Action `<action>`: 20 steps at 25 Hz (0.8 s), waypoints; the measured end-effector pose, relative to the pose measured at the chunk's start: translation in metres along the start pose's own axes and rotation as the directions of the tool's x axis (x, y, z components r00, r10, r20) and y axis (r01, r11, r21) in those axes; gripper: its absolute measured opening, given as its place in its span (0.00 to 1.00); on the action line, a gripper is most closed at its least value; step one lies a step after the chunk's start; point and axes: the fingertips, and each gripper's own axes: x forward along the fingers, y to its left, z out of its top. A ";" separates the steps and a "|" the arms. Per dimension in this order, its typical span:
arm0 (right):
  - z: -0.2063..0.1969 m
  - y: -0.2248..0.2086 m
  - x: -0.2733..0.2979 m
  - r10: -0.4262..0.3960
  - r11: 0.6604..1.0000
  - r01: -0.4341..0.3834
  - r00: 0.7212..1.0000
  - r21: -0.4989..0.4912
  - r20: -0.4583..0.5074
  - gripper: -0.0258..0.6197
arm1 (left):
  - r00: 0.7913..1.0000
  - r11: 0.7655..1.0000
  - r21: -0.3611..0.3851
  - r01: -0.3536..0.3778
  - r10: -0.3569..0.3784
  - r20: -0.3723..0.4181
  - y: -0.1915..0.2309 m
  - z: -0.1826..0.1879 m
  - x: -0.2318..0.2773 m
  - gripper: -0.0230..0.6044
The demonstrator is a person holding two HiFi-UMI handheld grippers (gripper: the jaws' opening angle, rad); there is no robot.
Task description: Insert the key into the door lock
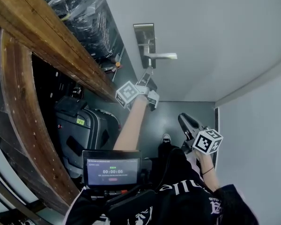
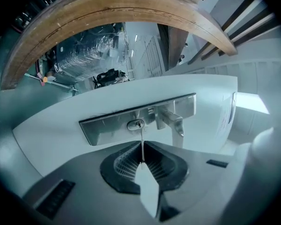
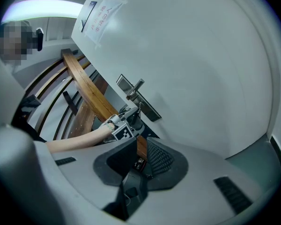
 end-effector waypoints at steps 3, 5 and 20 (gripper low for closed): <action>0.001 -0.001 -0.002 -0.007 1.000 0.007 1.000 0.001 0.004 0.16 | 1.000 1.000 -0.019 -0.011 0.012 0.024 0.005 0.003 -0.002 0.08; -0.001 -0.001 -0.003 -0.009 1.000 0.009 1.000 0.002 0.004 0.16 | 0.999 0.999 -0.030 -0.014 0.016 0.038 0.007 0.007 -0.004 0.08; -0.010 -0.004 -0.004 -0.017 1.000 0.017 1.000 0.008 -0.006 0.16 | 0.999 0.996 -0.089 0.010 -0.007 0.038 0.004 0.008 0.000 0.08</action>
